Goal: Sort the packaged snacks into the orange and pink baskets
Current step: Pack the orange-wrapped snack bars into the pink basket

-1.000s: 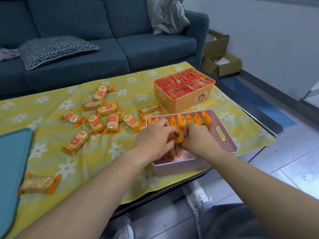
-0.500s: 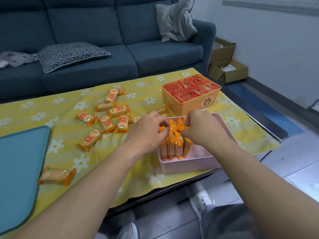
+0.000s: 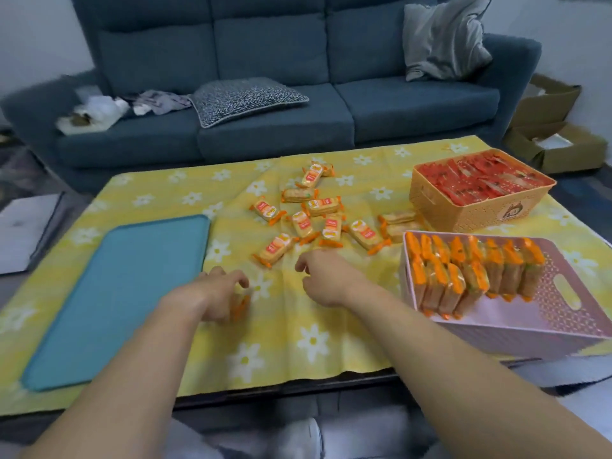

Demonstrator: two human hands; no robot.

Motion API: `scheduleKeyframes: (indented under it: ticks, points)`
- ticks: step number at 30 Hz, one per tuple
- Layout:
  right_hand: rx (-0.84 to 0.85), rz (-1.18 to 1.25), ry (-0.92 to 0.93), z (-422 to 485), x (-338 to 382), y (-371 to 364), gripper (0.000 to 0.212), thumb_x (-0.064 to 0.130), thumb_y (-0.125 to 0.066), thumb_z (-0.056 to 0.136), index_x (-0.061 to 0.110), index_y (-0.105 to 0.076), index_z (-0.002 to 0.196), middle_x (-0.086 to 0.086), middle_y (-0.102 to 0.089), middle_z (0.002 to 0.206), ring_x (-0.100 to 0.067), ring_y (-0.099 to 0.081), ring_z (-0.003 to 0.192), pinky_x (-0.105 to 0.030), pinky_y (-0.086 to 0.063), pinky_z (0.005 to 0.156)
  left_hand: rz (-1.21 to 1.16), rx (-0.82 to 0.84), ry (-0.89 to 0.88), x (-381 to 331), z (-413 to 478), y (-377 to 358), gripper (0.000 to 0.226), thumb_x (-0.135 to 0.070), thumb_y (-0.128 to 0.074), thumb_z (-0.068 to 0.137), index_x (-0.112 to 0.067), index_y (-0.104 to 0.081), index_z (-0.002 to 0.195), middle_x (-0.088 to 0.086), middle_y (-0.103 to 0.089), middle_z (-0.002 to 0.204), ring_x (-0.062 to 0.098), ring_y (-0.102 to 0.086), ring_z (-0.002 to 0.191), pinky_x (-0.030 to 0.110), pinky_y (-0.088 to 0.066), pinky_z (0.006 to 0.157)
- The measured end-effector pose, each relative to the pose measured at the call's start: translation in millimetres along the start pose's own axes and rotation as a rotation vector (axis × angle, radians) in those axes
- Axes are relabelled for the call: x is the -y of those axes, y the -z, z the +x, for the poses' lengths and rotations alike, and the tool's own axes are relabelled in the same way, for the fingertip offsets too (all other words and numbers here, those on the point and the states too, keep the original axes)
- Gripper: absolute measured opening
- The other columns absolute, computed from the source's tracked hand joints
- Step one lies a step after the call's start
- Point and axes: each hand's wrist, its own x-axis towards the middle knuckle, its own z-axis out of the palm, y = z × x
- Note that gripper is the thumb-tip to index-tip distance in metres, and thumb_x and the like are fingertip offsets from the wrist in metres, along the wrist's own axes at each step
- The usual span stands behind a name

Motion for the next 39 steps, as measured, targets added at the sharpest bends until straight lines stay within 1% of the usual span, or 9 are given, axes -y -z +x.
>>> scheduleKeyframes:
  ticks: [5, 10, 14, 21, 26, 30, 33, 36, 39]
  points:
    - [-0.059, 0.017, -0.052, 38.4, 18.3, -20.8, 0.056, 0.010, -0.051, 0.088, 0.019, -0.050, 0.144, -0.013, -0.045, 0.145, -0.036, -0.044, 0.136, -0.043, -0.039, 0.112, -0.058, -0.179, 0.014, 15.1, 17.4, -9.1, 0.049, -0.037, -0.072, 0.077, -0.039, -0.055, 0.123, -0.006, -0.061, 0.122, 0.023, -0.057, 0.114, 0.033, -0.051, 0.091]
    - [-0.428, 0.047, -0.370, 76.3, -0.1, -2.1, 0.054, 0.031, -0.059, 0.089, 0.010, -0.050, 0.138, -0.017, -0.038, 0.147, -0.042, -0.031, 0.137, -0.049, -0.032, 0.112, -0.714, -0.414, -0.104, -1.3, 36.5, 18.2, 0.026, -0.043, -0.076, 0.080, -0.025, -0.061, 0.091, -0.004, -0.067, 0.093, 0.019, -0.062, 0.087, 0.031, -0.048, 0.072]
    - [-0.401, -0.018, -0.563, 93.6, -42.6, 10.0, 0.067, 0.053, -0.060, 0.088, 0.009, -0.045, 0.137, -0.019, -0.042, 0.145, -0.042, -0.036, 0.135, -0.049, -0.031, 0.110, -0.766, -0.474, -0.124, -34.6, 68.1, 23.8, 0.038, -0.040, -0.072, 0.085, -0.018, -0.055, 0.112, 0.000, -0.059, 0.111, 0.022, -0.059, 0.103, 0.033, -0.045, 0.082]
    - [-0.313, -0.100, -0.595, 108.1, -46.2, 7.0, 0.113, 0.091, -0.056, 0.063, 0.014, -0.039, 0.144, -0.016, -0.045, 0.147, -0.037, -0.039, 0.137, -0.053, -0.031, 0.106, -0.390, -0.367, 0.078, -74.0, 100.8, 21.7, 0.076, -0.035, -0.079, 0.077, -0.018, -0.035, 0.137, 0.010, -0.052, 0.132, 0.035, -0.052, 0.124, 0.045, -0.048, 0.095]
    - [-0.271, -0.036, -0.602, 122.8, -37.1, 11.2, 0.103, 0.074, -0.071, 0.068, 0.014, -0.038, 0.144, -0.014, -0.044, 0.146, -0.035, -0.039, 0.137, -0.051, -0.036, 0.105, -0.622, -0.237, 0.218, -72.8, 112.9, 34.2, 0.052, -0.034, -0.080, 0.074, -0.011, -0.053, 0.112, 0.010, -0.066, 0.111, 0.032, -0.065, 0.103, 0.034, -0.051, 0.078]
    - [-0.091, -0.054, -0.583, 129.8, -39.6, 22.4, 0.094, 0.051, -0.080, 0.065, 0.012, -0.045, 0.143, -0.017, -0.043, 0.145, -0.035, -0.042, 0.137, -0.043, -0.042, 0.109, -0.988, -0.341, 0.237, -73.7, 122.4, 40.6, 0.025, -0.033, -0.081, 0.074, -0.016, -0.064, 0.078, 0.013, -0.073, 0.100, 0.031, -0.067, 0.089, 0.030, -0.046, 0.069]
    - [-0.058, -0.089, -0.484, 132.0, -36.5, 45.2, 0.054, 0.040, -0.069, 0.077, 0.011, -0.061, 0.122, -0.017, -0.055, 0.135, -0.033, -0.049, 0.130, -0.040, -0.048, 0.100, -1.151, -0.487, 0.237, -89.3, 126.9, 45.8, 0.047, -0.044, -0.080, 0.064, -0.013, -0.072, 0.099, 0.014, -0.071, 0.108, 0.034, -0.067, 0.104, 0.033, -0.050, 0.078]
    - [-0.026, -0.118, -0.371, 125.6, -44.7, 85.5, 0.016, 0.025, -0.064, 0.084, 0.011, -0.056, 0.083, -0.014, -0.064, 0.110, -0.027, -0.061, 0.092, -0.033, -0.050, 0.072, -0.996, -0.499, 0.113, -108.1, 128.2, 41.8, 0.071, -0.041, -0.080, 0.062, -0.013, -0.059, 0.124, 0.013, -0.059, 0.127, 0.036, -0.059, 0.116, 0.041, -0.051, 0.093]
    - [0.148, -0.140, -0.382, 116.4, -68.0, 106.8, 0.037, 0.033, -0.068, 0.090, 0.009, -0.060, 0.118, -0.011, -0.059, 0.120, -0.025, -0.057, 0.087, -0.034, -0.048, 0.070, -0.743, -0.463, 0.008, -118.5, 131.8, 36.1, 0.076, -0.038, -0.079, 0.073, -0.021, -0.047, 0.139, 0.004, -0.046, 0.145, 0.033, -0.052, 0.126, 0.043, -0.047, 0.100]
